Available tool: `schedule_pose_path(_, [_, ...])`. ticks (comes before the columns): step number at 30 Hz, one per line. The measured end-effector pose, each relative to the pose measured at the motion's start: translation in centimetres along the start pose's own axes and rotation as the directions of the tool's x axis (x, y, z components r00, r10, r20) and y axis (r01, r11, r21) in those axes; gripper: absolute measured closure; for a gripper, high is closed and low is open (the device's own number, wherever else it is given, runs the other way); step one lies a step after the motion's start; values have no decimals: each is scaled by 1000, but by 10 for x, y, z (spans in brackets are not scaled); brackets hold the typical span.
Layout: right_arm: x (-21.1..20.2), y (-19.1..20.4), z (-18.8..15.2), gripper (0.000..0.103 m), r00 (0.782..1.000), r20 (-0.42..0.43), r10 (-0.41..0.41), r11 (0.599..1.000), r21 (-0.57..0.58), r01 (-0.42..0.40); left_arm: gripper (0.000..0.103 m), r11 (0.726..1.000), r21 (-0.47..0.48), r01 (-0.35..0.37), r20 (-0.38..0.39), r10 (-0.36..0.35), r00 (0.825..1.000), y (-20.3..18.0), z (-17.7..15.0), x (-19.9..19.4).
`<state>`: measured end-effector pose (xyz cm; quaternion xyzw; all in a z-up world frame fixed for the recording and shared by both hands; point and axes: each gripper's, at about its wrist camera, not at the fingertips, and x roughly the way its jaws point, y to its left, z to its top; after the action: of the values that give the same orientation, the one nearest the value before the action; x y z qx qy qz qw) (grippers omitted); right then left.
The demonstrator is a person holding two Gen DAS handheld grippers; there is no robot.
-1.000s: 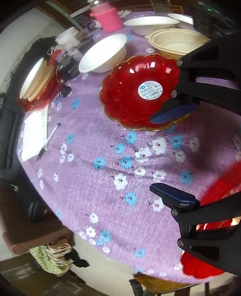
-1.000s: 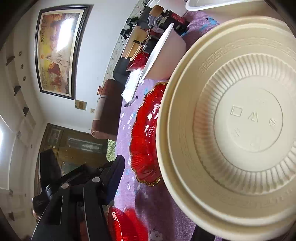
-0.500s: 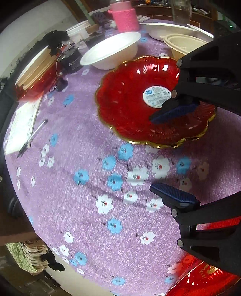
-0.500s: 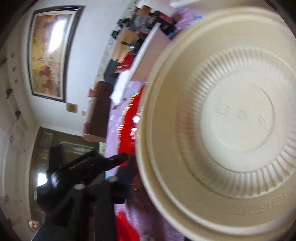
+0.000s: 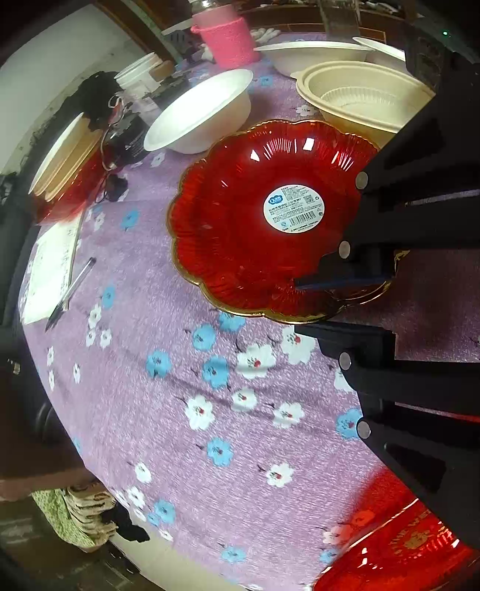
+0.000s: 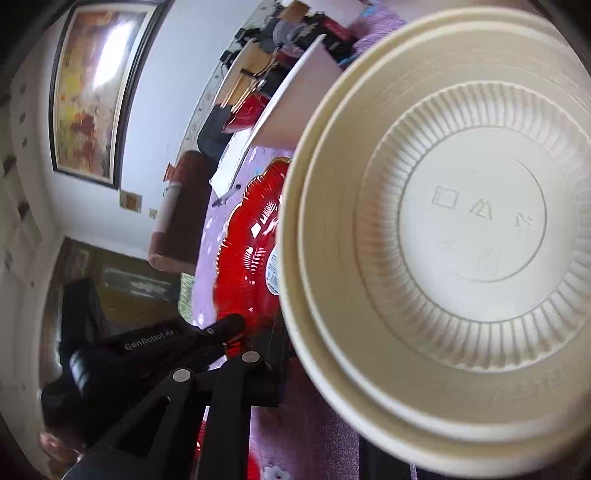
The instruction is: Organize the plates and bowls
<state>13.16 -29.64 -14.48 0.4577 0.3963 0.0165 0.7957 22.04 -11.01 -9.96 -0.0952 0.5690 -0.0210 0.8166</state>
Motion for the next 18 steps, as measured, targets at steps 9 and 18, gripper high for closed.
schedule_pose_path(9, [6, 16, -6, 89, 1000, -12, -29, 997, -78, 28, 90, 999, -51, 6, 15, -5, 1000, 20, -14, -14])
schedule_pose_path(18, [8, 18, -16, 89, 998, -52, -18, 994, -110, 13, 89, 998, -62, 6, 23, -5, 1000, 31, -23, -18])
